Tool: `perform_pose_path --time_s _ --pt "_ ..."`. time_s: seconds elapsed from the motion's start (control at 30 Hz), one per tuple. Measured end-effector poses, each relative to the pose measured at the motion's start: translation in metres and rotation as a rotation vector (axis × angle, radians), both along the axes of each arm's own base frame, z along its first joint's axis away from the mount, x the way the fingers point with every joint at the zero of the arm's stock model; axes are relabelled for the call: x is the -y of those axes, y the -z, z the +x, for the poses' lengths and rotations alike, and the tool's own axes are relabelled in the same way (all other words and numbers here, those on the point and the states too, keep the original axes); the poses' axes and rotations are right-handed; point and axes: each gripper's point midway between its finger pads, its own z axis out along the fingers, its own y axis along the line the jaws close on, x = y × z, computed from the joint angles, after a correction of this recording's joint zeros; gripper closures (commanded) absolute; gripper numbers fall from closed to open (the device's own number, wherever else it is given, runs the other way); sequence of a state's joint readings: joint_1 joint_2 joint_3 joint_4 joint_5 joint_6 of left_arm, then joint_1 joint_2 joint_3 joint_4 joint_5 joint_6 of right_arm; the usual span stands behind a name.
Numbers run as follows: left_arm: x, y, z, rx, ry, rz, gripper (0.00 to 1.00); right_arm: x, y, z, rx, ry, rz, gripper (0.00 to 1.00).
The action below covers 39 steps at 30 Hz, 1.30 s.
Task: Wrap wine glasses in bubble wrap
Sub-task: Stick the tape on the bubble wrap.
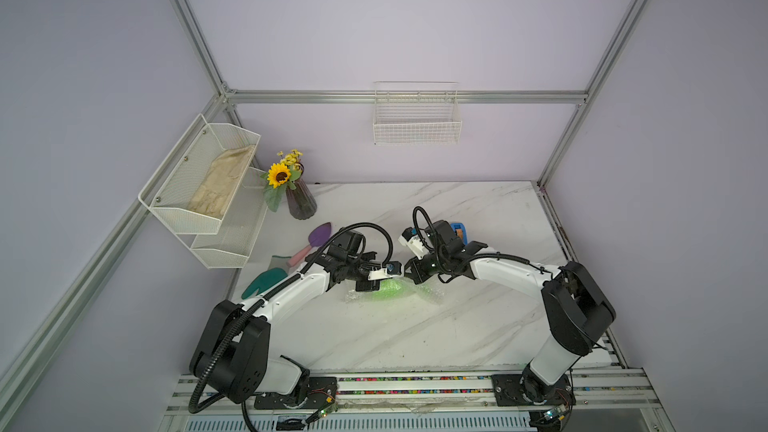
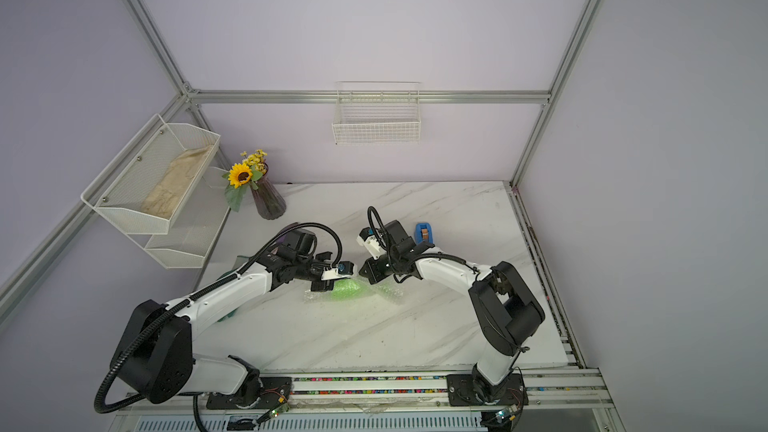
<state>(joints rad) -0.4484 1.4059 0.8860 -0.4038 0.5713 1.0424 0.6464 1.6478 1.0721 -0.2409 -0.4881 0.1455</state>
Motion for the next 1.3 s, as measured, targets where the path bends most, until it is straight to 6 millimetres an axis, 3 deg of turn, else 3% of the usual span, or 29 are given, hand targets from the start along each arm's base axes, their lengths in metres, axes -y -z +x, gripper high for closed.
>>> perform_pose_path --time_s 0.1,0.23,0.37,0.83,0.93,1.13,1.3 --pt "0.001 -0.002 0.001 0.006 0.001 -0.01 1.0 0.004 -0.034 0.001 0.101 0.016 0.055 0.74" --pt "0.003 -0.003 0.003 0.016 0.003 -0.022 1.0 -0.001 -0.062 0.003 0.187 0.002 0.121 0.61" --pt "0.004 -0.002 0.001 0.013 0.005 -0.029 1.0 -0.002 -0.05 -0.002 0.187 -0.019 0.118 0.52" --pt "0.004 -0.002 0.0 0.011 0.008 -0.034 1.0 -0.011 -0.006 -0.006 0.19 -0.111 0.075 0.44" --pt "0.003 -0.001 0.001 0.01 0.002 -0.026 1.0 -0.013 -0.002 -0.004 0.202 -0.118 0.07 0.45" --pt "-0.004 0.01 -0.002 -0.009 -0.017 0.01 1.0 -0.018 0.012 -0.004 0.22 -0.139 0.034 0.57" --pt "-0.006 0.012 -0.001 -0.008 -0.027 0.023 1.0 -0.022 0.012 -0.006 0.252 -0.162 0.027 0.89"
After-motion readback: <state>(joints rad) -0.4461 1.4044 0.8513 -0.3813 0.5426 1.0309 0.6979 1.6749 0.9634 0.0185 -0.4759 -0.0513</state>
